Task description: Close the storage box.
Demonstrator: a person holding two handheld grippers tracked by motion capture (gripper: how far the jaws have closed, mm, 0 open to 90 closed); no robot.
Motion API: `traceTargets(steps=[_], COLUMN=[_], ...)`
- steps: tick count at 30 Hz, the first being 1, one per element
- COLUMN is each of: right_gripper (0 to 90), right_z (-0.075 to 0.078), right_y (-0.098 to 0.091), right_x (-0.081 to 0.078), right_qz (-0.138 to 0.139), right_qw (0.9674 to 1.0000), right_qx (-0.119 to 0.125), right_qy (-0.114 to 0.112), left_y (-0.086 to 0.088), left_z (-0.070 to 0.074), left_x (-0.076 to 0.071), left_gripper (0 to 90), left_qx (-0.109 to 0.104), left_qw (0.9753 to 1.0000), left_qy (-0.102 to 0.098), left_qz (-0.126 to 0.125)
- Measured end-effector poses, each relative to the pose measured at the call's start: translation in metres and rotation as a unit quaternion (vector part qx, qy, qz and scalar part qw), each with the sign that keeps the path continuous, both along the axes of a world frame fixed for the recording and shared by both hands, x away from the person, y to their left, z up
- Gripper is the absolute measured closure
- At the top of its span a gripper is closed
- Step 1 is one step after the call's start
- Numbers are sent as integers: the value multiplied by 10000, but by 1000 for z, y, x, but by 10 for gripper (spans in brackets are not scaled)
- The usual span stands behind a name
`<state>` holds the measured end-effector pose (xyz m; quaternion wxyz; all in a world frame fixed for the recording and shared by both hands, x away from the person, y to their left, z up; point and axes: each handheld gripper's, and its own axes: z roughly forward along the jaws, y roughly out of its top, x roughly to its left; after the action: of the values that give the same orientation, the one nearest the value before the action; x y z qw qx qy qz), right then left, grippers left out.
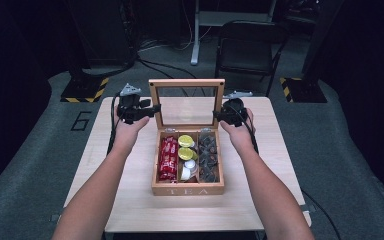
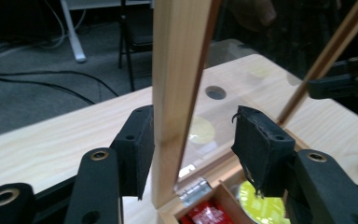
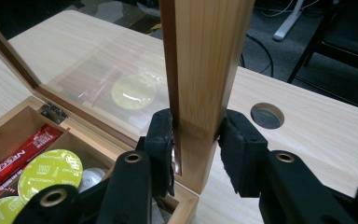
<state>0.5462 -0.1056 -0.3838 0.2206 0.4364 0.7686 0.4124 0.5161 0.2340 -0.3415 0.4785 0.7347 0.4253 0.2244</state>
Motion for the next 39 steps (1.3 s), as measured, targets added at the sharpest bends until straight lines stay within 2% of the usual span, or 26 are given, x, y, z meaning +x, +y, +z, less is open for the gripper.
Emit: traceTargets(steps=[3,6,12,16,22,28,34,39], right_gripper=[645,645,645,644,643,635,593,591], right_z=[0,0,-2,-2,-2,-2,6,15], right_y=[0,0,0,0,1,0,0,-3], right_x=[-2,-3,-5,-6,-6,-7,-13,-21], right_qz=[-10,15,0,-43,-70,-35,10,47], right_qw=[10000,10000,10000,10000,9999,10000,9997,9991], right_qx=[5,-15,6,45,46,74,130,242], right_qy=[9,-4,-67,-44,-57,-10,-203,-341], left_y=[1,5,6,4,1,2,2,3], left_z=[2,4,8,10,9,10,13,22], left_x=[3,7,10,10,9,6,1,-7], left_gripper=[486,503,603,610,628,629,627,614], left_qx=[-14,-162,-328,-181,-169,-136,8,-137], left_qw=[10000,9999,9993,9998,9999,9999,9999,9996], left_qy=[-6,7,67,36,-15,-15,-16,-197], left_qz=[62,15,-133,-114,-11,-55,-141,-149])
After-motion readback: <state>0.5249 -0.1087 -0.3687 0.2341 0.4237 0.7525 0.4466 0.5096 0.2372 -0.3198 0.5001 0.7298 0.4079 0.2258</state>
